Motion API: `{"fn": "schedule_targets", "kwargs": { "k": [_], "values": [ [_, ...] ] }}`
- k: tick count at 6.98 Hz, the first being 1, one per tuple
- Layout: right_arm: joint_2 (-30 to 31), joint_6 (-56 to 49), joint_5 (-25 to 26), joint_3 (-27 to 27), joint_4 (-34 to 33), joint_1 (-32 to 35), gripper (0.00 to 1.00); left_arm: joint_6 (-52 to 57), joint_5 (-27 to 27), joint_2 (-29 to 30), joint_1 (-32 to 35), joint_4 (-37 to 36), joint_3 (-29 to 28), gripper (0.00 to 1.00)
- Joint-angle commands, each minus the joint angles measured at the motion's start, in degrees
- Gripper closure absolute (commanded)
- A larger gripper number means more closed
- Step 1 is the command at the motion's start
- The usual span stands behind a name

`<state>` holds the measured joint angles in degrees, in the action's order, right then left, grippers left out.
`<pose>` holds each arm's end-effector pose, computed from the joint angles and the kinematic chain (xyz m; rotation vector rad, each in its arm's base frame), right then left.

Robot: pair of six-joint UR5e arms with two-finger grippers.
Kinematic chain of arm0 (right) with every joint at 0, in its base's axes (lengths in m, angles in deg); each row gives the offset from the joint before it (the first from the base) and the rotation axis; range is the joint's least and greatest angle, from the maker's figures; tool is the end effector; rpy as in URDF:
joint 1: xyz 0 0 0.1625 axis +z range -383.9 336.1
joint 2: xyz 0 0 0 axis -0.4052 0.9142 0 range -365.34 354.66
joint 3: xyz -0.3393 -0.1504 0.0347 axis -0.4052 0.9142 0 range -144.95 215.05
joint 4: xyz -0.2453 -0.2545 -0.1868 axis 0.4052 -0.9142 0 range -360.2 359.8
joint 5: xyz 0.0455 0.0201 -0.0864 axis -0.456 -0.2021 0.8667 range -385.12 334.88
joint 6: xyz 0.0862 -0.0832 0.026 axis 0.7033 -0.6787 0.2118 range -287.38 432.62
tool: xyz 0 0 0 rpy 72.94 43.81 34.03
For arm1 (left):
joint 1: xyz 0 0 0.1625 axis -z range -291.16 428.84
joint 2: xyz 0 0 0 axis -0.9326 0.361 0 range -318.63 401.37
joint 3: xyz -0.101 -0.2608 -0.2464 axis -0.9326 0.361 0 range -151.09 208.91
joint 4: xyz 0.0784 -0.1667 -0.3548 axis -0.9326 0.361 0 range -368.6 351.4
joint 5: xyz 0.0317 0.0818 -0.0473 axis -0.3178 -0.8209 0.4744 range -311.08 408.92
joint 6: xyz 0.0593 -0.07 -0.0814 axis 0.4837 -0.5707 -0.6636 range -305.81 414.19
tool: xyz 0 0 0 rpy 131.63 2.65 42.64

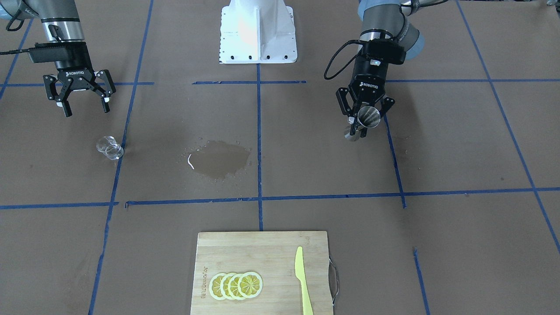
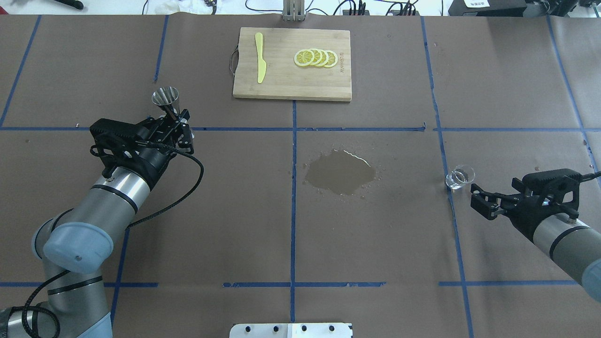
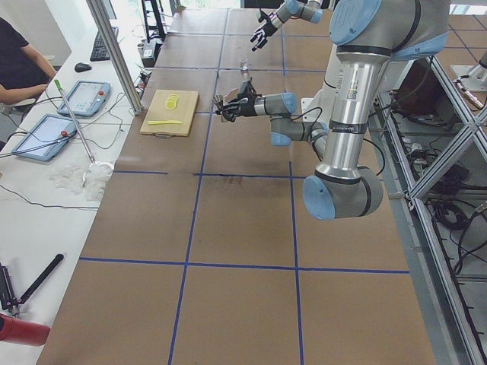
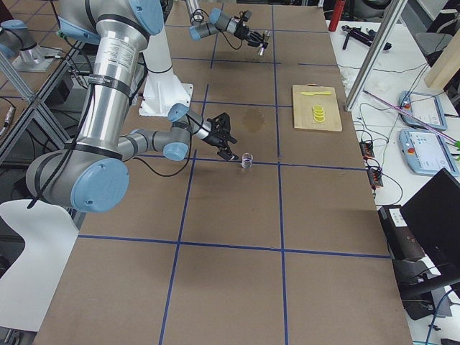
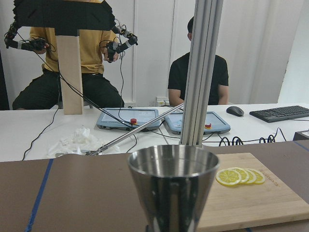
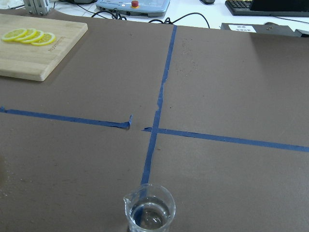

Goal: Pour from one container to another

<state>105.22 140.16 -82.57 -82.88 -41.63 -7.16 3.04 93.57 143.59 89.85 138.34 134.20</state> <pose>-0.3106 -0.3016 0.4385 0.8084 -0.7177 0.1874 0.3956 -0.3882 0.2619 1.2331 0.8747 -0.3322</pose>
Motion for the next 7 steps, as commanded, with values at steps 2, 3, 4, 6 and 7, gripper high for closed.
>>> {"fn": "schedule_targets", "kwargs": {
  "k": [2, 3, 4, 6, 7],
  "values": [
    [-4.5, 0.7, 7.7, 5.5, 0.3, -2.4, 0.00, 0.0, 0.0, 0.0, 0.0, 0.0, 0.0, 1.00],
    [-5.8, 0.7, 9.1, 6.3, 0.3, -2.9, 0.00, 0.0, 0.0, 0.0, 0.0, 0.0, 0.0, 1.00],
    [-6.4, 0.7, 9.7, 7.3, 0.4, -3.0, 0.00, 0.0, 0.0, 0.0, 0.1, 0.0, 0.0, 1.00],
    [-10.8, 0.7, 12.6, 11.9, 0.4, -3.0, 0.00, 0.0, 0.1, 0.0, 0.1, 0.0, 0.1, 1.00],
    [-10.8, 0.7, 13.2, 12.7, 0.5, -3.0, 0.00, 0.0, 0.1, 0.0, 0.2, 0.0, 0.1, 1.00]
  ]
}}
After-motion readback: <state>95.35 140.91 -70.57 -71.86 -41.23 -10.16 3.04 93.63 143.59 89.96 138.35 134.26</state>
